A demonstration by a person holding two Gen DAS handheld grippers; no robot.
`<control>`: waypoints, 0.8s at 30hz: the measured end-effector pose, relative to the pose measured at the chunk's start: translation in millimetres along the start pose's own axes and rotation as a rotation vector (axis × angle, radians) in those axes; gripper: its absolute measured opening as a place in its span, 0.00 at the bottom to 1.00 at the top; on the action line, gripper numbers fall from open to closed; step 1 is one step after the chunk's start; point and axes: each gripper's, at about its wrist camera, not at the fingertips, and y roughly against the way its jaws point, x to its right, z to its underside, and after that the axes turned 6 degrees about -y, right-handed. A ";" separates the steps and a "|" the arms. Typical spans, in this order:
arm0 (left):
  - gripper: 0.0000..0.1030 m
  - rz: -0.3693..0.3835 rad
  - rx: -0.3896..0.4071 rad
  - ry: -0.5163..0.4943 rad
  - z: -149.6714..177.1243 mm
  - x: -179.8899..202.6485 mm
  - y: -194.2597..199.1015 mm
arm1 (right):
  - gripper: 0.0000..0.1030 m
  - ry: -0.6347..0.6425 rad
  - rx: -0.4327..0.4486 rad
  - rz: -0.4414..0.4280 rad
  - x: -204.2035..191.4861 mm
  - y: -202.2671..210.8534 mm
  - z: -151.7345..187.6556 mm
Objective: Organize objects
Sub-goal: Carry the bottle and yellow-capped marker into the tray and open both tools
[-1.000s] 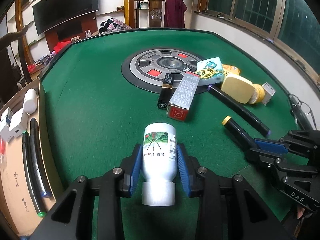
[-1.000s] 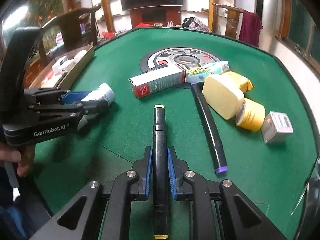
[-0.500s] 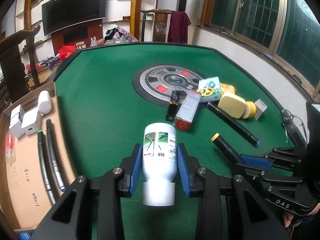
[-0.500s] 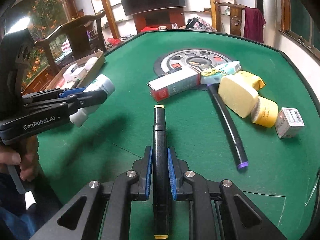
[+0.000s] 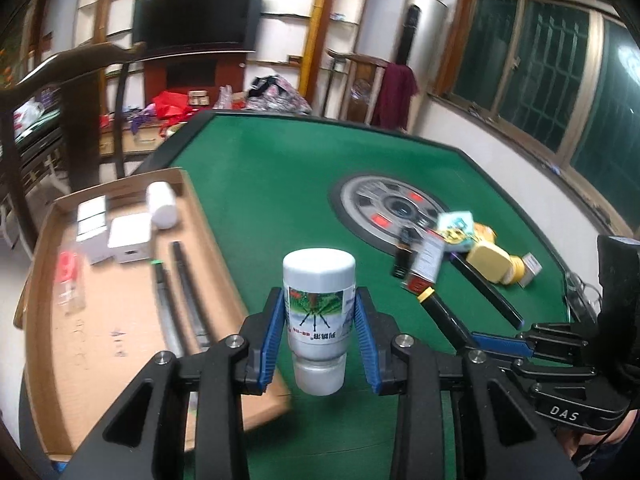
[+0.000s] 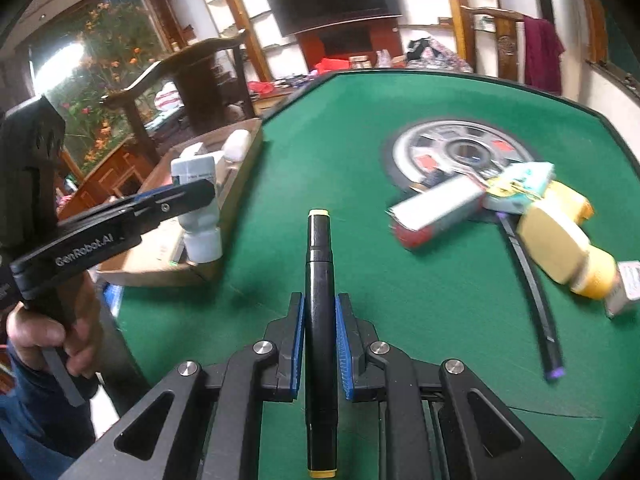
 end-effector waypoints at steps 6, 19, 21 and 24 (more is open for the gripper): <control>0.33 -0.063 0.029 0.089 6.0 -46.8 15.7 | 0.16 0.013 -0.020 -0.064 -35.7 -18.4 -19.4; 0.33 -0.119 -0.019 0.221 36.0 -111.9 10.4 | 0.17 0.031 -0.103 -0.151 -106.3 -84.6 -66.1; 0.33 -0.110 -0.015 0.219 38.2 -112.3 10.1 | 0.17 0.020 -0.110 -0.153 -112.5 -96.8 -72.1; 0.33 -0.100 -0.014 0.219 39.0 -113.5 10.2 | 0.17 0.001 -0.136 -0.164 -119.2 -112.8 -79.7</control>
